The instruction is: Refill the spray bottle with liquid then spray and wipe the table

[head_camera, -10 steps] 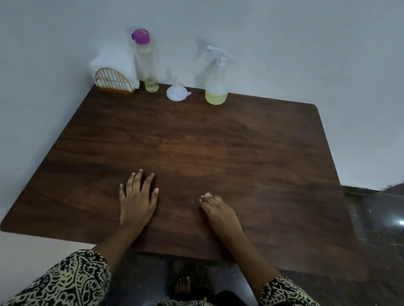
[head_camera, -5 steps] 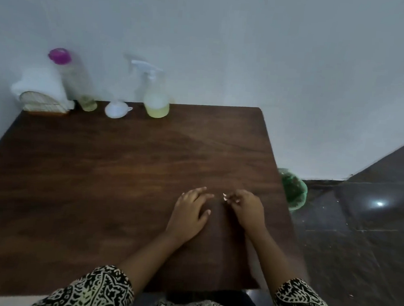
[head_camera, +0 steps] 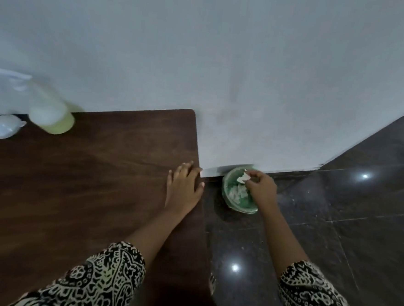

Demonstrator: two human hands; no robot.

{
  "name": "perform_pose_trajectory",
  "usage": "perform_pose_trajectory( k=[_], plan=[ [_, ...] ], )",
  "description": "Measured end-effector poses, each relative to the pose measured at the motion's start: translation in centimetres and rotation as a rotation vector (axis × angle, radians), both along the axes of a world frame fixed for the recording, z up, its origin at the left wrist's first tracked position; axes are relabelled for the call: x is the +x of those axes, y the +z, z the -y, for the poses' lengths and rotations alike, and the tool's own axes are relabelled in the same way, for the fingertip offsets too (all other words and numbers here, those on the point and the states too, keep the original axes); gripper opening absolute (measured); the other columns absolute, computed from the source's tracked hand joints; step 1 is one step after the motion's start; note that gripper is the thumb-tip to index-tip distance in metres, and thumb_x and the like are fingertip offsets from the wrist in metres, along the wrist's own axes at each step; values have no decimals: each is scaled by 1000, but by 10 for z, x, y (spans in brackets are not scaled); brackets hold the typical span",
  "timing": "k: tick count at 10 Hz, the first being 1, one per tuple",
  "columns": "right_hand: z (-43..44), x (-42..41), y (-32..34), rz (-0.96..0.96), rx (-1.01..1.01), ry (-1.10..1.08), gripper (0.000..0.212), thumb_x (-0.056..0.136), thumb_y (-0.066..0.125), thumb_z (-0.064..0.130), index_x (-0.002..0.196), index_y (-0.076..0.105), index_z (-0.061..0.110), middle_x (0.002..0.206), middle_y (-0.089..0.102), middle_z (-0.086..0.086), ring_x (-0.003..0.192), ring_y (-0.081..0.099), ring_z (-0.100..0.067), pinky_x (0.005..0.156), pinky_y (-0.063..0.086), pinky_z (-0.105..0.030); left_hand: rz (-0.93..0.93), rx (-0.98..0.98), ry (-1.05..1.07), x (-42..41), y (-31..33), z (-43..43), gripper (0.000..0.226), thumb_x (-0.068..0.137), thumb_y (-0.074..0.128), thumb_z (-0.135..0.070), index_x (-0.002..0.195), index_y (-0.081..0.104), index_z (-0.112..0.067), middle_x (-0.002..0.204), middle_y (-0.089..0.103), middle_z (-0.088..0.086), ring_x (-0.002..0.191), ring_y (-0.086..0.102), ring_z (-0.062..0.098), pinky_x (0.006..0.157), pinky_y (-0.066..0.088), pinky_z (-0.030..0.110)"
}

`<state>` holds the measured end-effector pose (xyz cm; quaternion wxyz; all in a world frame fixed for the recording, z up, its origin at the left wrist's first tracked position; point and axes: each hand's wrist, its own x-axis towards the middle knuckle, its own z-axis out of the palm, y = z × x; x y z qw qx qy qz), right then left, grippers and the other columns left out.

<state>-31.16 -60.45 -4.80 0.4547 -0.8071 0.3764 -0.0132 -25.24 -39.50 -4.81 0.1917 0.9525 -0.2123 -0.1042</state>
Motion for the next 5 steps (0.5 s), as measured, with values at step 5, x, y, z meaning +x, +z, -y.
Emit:
perform_pose_trajectory(
  k=[5],
  plan=[
    [119,69,-103,-281,-255,84,25,89,53,1,104,71,12,112,67,-12,102,62,-29,84,48,-33,197,128,43,14,-24,14,57,92,34,-44,143,39,-19,150,38,-1,141,30,19,114,21,48]
  ],
)
